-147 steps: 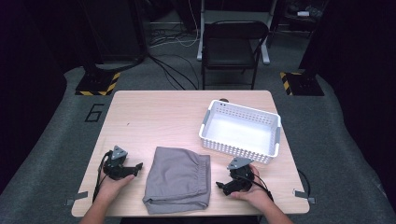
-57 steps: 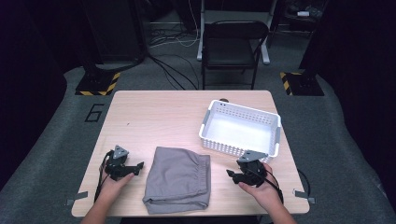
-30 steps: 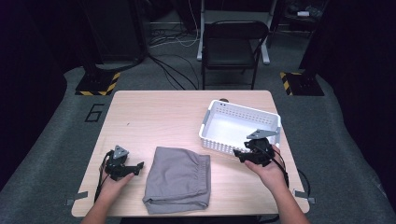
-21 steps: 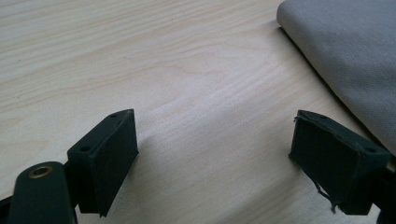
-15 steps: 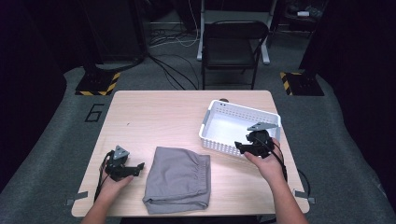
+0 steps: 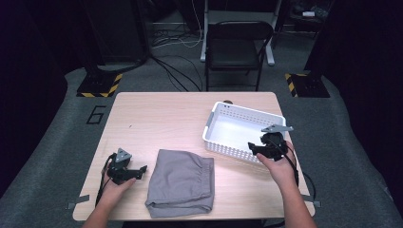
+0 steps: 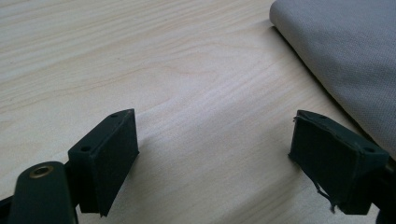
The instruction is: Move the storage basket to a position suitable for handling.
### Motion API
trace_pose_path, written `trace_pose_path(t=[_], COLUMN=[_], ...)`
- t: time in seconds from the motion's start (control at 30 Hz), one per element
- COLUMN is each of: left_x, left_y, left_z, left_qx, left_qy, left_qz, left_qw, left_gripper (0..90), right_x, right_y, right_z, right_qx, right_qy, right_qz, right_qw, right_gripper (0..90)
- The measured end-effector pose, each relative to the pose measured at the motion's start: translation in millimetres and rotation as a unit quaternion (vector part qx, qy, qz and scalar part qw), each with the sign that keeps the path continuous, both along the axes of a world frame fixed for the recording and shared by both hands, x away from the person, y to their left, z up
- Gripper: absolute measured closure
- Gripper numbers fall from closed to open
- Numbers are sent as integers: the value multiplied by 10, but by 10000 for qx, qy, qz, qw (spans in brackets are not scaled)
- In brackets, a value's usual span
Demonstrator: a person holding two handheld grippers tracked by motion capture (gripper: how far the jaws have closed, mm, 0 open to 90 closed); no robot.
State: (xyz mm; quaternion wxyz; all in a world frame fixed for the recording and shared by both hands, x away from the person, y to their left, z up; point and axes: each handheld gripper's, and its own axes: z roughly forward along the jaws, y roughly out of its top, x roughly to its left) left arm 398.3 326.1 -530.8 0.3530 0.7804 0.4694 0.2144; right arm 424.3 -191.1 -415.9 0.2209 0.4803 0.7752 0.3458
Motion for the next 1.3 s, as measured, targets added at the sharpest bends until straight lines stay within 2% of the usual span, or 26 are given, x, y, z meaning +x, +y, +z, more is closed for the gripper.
trace_pose_path(t=[0.03,0.23,0.43,0.63,0.7,0.9,1.0,1.3], left_x=[-1,0,-2,-2,-2,-2,0,-2], left_y=[4,-5,-2,-1,-1,-1,-7,-1], left_z=[7,-1,9,10,10,10,0,11], left_qx=[15,-18,13,12,16,13,-11,16], left_qy=[46,4,58,70,69,72,4,76], left_qz=[-23,34,19,11,14,10,44,12], left_qw=[10000,10000,10000,10000,10000,10000,10000,10000], left_gripper=[147,148,148,148,148,148,148,148], right_x=[1,13,20,19,22,27,29,55], right_y=[-49,-170,-254,-350,-369,-462,-517,-659], right_z=[4,-20,-38,-43,-46,-76,-95,-195], right_qx=[2,12,6,-117,-173,-127,-140,-204], right_qy=[-35,24,16,-9,-28,40,70,206], right_qz=[-146,-333,-493,-746,-745,-981,-1086,-1347], right_qw=[9999,9994,9988,9971,9971,9951,9940,9905], right_gripper=[411,411,411,413,414,415,416,429])
